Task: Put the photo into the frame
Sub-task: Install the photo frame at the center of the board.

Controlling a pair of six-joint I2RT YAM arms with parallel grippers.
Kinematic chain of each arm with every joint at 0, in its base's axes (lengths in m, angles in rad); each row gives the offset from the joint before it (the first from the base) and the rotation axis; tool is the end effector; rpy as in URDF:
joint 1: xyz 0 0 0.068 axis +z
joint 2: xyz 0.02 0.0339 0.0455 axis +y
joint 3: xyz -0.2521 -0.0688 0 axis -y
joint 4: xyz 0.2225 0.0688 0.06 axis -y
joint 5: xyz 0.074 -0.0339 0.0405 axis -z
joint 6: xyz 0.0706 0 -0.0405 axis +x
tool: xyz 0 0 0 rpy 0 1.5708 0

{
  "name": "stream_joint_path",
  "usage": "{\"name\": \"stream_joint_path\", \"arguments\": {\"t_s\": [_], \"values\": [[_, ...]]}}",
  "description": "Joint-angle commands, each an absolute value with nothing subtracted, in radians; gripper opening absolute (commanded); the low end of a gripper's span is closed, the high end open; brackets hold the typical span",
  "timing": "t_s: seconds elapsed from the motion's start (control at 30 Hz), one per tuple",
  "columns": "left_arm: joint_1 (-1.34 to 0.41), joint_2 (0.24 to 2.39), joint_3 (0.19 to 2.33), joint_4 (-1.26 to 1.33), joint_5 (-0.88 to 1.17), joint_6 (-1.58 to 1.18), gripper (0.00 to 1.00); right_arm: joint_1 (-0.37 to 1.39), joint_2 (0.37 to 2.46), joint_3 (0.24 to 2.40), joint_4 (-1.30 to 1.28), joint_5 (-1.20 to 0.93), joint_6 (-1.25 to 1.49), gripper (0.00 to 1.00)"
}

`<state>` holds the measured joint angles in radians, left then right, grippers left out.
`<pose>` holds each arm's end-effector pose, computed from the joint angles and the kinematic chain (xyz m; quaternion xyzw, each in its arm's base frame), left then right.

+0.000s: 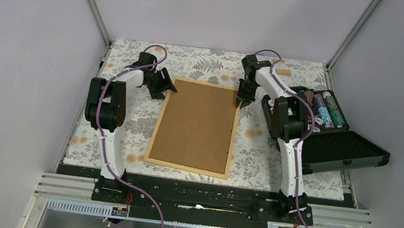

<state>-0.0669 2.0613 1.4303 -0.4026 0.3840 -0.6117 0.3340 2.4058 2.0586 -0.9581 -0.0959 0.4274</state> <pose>0.4225 -0.0548 0.1332 -0.2059 0.9252 -0.2602 0.1844 0.4459 0.1619 0.1242 0.0399 0.9893 0.0932 0.1051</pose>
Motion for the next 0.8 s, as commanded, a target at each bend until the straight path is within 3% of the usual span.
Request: {"name": "stream_joint_path", "arguments": {"t_s": [0.0,0.77], "values": [[-0.090,2.056,1.411,-0.432,0.407,-0.620,0.69,0.368,2.546,1.989,-0.893,-0.049,0.457,0.25],[-0.147,2.105,1.394,-0.387,0.499,-0.654,0.67,0.440,2.644,2.093,-0.876,-0.040,0.525,0.25]]}}
